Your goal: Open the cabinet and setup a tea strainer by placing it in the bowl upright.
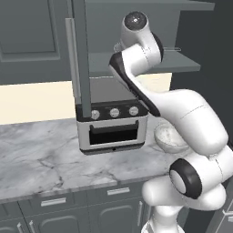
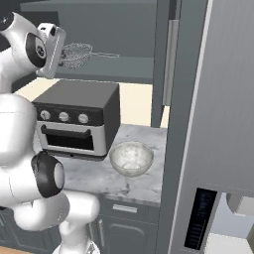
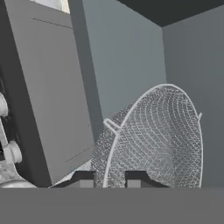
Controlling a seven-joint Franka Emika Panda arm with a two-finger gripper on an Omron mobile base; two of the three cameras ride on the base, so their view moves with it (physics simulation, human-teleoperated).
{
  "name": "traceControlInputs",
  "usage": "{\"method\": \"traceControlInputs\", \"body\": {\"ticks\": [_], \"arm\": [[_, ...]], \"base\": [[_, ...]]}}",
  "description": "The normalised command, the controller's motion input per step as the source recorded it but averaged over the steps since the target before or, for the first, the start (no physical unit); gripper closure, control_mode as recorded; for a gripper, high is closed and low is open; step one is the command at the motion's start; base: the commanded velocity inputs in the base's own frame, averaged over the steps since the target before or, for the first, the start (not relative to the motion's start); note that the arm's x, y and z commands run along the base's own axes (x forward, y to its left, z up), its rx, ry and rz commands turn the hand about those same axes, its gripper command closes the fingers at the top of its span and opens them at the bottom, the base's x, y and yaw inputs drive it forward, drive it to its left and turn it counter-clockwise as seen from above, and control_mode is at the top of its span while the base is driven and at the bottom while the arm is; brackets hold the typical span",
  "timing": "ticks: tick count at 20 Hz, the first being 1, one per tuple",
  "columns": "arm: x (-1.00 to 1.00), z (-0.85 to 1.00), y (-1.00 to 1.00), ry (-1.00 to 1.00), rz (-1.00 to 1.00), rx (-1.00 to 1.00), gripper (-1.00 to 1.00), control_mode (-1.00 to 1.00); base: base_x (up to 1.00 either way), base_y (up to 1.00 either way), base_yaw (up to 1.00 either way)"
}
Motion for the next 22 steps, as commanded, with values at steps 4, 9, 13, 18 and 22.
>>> {"method": "traceControlInputs", "body": {"ticks": [4, 9, 13, 18, 22], "arm": [[-0.94, 0.00, -0.07, 0.00, -0.26, -0.09, 1.00, -1.00], [-0.87, 0.00, -0.07, 0.00, -0.34, 0.00, 1.00, -1.00], [-0.73, 0.00, -0.26, 0.03, -0.48, 0.00, 1.00, -1.00], [-0.61, -0.09, -0.19, 0.08, -0.59, 0.01, 1.00, -1.00], [-0.73, -0.18, -0.16, 0.03, -0.59, 0.13, 1.00, -1.00]], "base": [[0.00, 0.00, 0.00], [0.00, 0.00, 0.00], [0.00, 0.00, 0.00], [0.00, 0.00, 0.00], [0.00, 0.00, 0.00]]}}
